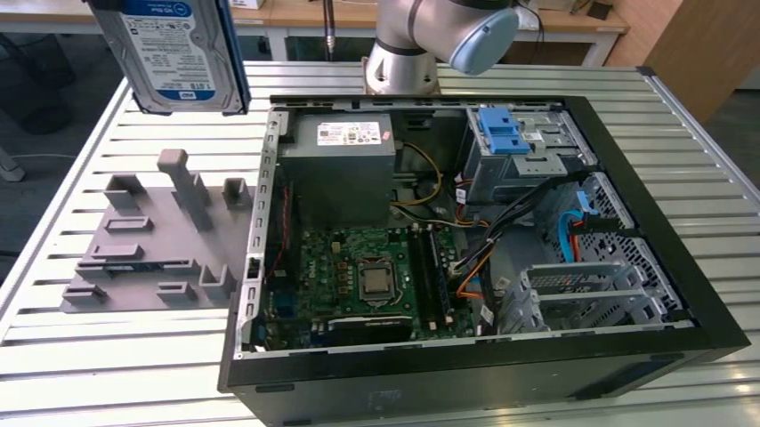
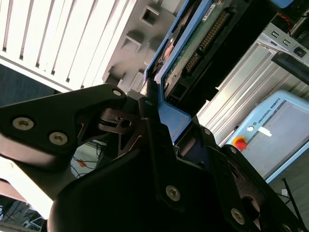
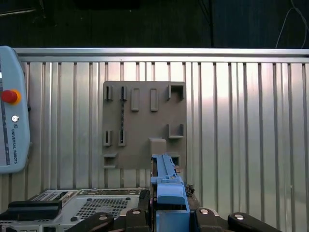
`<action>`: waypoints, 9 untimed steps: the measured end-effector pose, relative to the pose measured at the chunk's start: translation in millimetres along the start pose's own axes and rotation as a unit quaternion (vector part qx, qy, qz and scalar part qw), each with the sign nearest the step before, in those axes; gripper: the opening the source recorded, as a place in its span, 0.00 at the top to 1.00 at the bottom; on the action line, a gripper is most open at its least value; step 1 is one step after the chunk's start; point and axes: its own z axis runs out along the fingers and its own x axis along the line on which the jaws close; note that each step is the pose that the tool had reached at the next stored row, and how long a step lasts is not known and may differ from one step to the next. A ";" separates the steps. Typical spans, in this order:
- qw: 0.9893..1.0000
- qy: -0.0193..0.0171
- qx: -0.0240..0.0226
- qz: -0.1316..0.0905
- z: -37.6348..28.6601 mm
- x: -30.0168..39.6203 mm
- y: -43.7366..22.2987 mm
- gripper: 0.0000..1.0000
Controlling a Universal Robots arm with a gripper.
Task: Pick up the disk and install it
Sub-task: 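Pick up the disk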
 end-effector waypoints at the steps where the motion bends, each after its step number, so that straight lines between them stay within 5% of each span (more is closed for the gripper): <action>1: 1.000 0.000 0.000 0.000 0.0 0.9 -0.9 0.64; 9: 1.000 0.000 -0.001 0.000 -0.5 6.5 -11.3 0.64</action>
